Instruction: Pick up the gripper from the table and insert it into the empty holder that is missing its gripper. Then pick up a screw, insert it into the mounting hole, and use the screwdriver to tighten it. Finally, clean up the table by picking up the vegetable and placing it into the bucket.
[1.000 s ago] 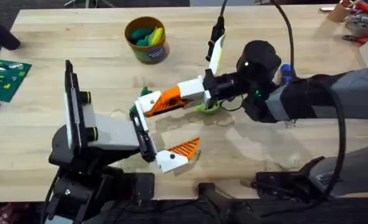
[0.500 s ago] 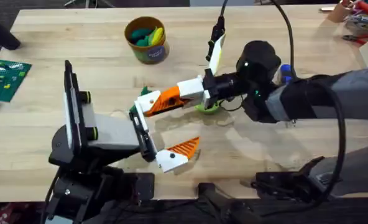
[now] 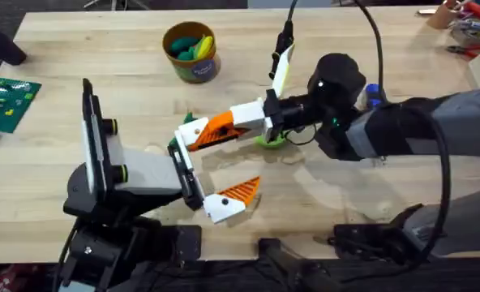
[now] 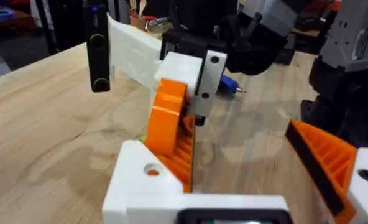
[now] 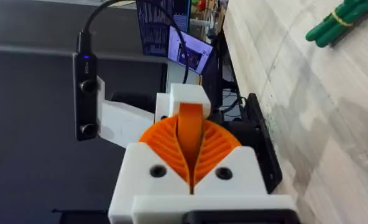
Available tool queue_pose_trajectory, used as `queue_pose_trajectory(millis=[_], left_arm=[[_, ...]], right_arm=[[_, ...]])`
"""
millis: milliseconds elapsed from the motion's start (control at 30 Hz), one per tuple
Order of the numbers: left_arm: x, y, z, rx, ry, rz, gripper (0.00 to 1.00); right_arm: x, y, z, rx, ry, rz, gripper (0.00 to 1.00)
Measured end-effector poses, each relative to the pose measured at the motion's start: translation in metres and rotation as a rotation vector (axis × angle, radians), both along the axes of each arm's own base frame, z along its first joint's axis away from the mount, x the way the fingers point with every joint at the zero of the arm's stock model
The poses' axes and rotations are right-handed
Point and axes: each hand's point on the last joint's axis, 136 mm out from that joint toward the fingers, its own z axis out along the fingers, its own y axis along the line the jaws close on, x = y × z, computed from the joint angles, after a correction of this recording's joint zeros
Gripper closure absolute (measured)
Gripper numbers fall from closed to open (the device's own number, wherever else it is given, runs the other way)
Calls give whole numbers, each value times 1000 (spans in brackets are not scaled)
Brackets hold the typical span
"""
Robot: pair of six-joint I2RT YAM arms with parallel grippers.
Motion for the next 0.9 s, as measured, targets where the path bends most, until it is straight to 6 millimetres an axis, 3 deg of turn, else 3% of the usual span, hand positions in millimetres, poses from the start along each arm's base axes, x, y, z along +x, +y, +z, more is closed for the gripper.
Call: queue_pose_trajectory(millis=[467, 500, 667, 700, 900], left_arm=[[0, 0, 0, 0, -1, 1, 14], [0, 0, 0, 0, -1, 1, 14], [-6, -3, 0, -2, 3, -37, 14], [-7, -3, 0, -2, 3, -45, 14], [-10, -4, 0, -4, 6, -63, 15]], right_arm=[[0, 0, 0, -1, 2, -1, 965], [1, 0, 0, -1, 4, -5, 860], [10, 1, -2, -7, 5, -60, 143], [12, 1, -2, -7, 4, -70, 50], [17, 2, -2, -8, 2, -97, 10]])
